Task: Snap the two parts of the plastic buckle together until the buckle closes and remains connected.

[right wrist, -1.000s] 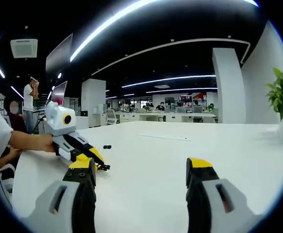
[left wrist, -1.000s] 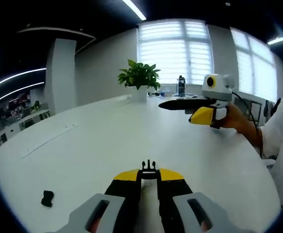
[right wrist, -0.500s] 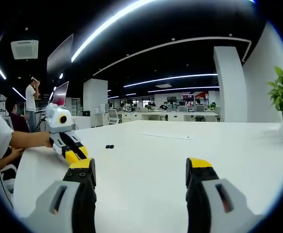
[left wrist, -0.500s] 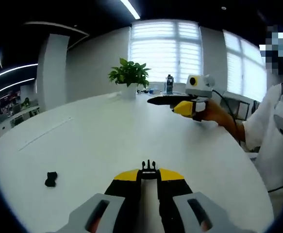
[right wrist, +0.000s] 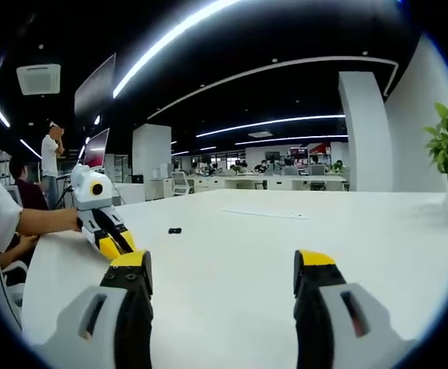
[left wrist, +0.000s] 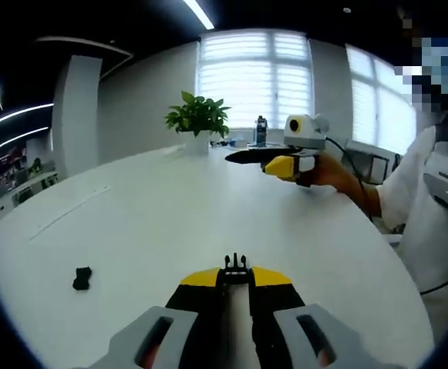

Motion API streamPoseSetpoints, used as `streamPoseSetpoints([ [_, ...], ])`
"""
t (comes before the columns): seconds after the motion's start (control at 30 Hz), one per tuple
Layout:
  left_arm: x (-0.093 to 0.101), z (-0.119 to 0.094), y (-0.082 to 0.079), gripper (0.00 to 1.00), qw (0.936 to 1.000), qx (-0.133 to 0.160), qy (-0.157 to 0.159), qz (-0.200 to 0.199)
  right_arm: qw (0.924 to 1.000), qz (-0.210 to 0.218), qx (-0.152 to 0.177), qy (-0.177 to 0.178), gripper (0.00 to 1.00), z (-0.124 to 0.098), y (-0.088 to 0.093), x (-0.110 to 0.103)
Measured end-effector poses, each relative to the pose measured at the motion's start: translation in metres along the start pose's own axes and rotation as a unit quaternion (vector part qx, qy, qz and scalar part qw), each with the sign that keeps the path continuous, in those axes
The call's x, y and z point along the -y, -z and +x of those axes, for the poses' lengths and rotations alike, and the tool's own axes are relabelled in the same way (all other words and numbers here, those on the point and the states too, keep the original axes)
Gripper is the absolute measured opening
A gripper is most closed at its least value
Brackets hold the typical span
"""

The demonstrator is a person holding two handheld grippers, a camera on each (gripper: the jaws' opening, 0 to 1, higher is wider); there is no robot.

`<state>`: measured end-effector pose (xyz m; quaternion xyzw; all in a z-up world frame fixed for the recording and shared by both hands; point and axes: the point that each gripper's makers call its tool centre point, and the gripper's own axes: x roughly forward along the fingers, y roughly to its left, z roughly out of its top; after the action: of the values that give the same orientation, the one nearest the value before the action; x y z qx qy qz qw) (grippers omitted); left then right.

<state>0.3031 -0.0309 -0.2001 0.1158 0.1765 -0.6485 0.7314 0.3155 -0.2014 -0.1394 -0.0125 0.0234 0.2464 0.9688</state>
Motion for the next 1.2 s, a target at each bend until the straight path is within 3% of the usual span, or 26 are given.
streamPoseSetpoints([
  [0.73,-0.006,-0.034,0.01,0.12,1.0,0.004,0.004,-0.001,0.9999,-0.004,-0.009,-0.011,0.74,0.004,0.003,-0.006],
  [1.03,-0.009,-0.041,0.025,0.12,0.9997,-0.023,0.0,0.01,0.9998,-0.008,-0.014,-0.013,0.74,0.005,0.005,-0.008],
  [1.2,-0.008,-0.043,0.024,0.12,0.9996,-0.022,-0.001,0.014,0.9998,-0.01,-0.015,-0.012,0.74,0.005,0.005,-0.007],
])
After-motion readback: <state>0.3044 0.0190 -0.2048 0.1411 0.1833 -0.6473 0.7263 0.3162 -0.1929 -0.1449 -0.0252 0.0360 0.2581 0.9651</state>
